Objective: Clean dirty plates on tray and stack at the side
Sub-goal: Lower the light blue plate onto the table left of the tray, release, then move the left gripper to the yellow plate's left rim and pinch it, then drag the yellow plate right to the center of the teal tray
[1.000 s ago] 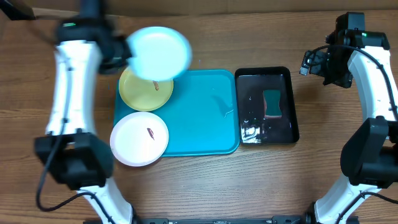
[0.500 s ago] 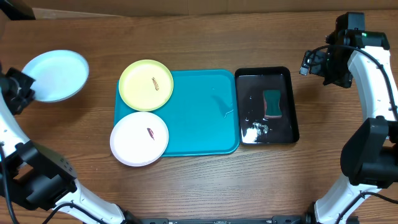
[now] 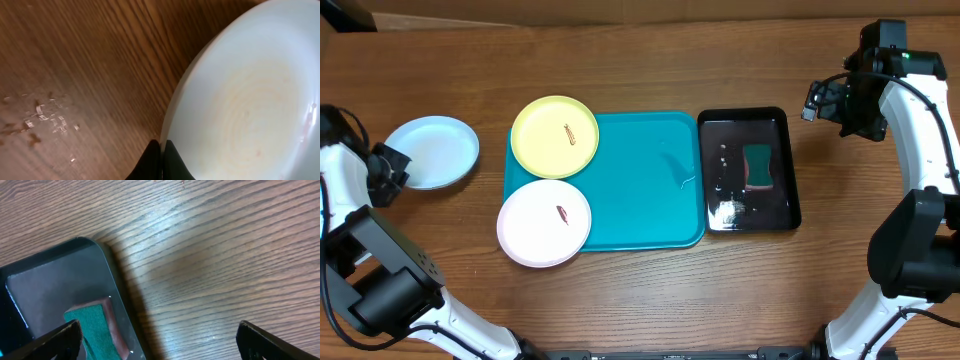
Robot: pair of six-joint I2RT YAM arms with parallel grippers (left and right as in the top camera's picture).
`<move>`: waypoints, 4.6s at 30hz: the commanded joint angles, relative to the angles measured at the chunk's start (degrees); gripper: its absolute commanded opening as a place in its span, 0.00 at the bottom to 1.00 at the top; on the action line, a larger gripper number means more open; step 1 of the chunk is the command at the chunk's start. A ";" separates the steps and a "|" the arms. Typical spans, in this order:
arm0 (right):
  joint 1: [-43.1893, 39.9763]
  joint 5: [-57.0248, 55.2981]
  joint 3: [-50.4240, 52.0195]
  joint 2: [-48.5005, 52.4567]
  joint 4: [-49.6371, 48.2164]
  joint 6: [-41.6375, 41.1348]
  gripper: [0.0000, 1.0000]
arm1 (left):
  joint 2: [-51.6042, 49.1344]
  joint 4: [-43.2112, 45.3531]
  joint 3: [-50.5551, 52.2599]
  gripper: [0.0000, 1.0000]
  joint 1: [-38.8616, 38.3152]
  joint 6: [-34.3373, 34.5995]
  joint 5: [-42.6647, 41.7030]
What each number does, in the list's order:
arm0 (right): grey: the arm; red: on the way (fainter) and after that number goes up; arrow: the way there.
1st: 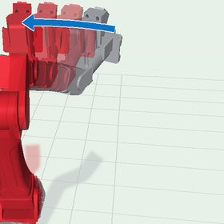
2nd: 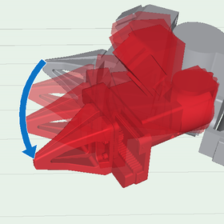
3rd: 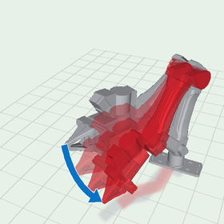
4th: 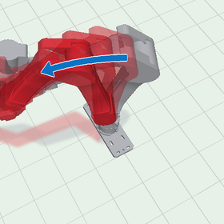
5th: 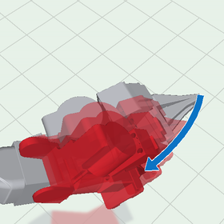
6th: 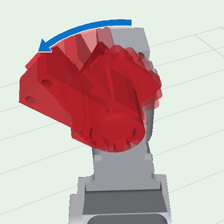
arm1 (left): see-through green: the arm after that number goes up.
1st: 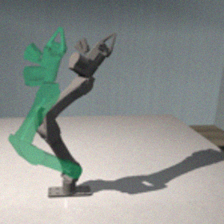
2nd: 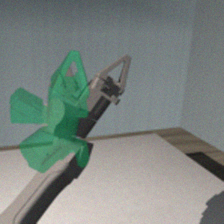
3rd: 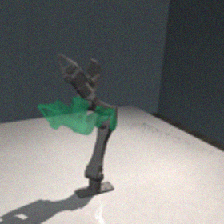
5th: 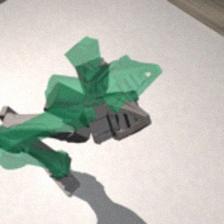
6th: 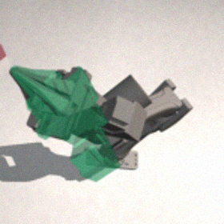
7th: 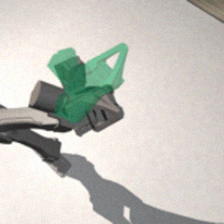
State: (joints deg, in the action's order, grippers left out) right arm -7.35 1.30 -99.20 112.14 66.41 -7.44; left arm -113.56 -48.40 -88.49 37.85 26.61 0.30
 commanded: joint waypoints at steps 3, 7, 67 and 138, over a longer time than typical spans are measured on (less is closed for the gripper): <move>0.15 0.28 -0.13 -0.79 -0.28 0.00 1.00 | 0.42 5.86 3.39 0.04 -0.72 -4.81 -8.98; 0.15 0.28 -0.13 -0.79 -0.28 0.00 1.00 | 0.42 6.34 3.58 0.04 -1.22 -5.25 -8.46; 0.15 0.28 -0.13 -0.79 -0.28 -0.02 1.00 | -3.89 -5.33 -6.08 0.51 -27.78 -10.08 -4.90; 0.15 0.28 -0.13 -0.79 -0.28 -0.02 1.00 | -8.94 -9.84 -2.54 0.04 -37.13 -13.14 -17.66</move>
State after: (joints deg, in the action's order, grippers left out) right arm -7.35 1.32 -99.20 112.14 66.41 -7.44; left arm -121.95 -57.58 -91.42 2.52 15.11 -16.36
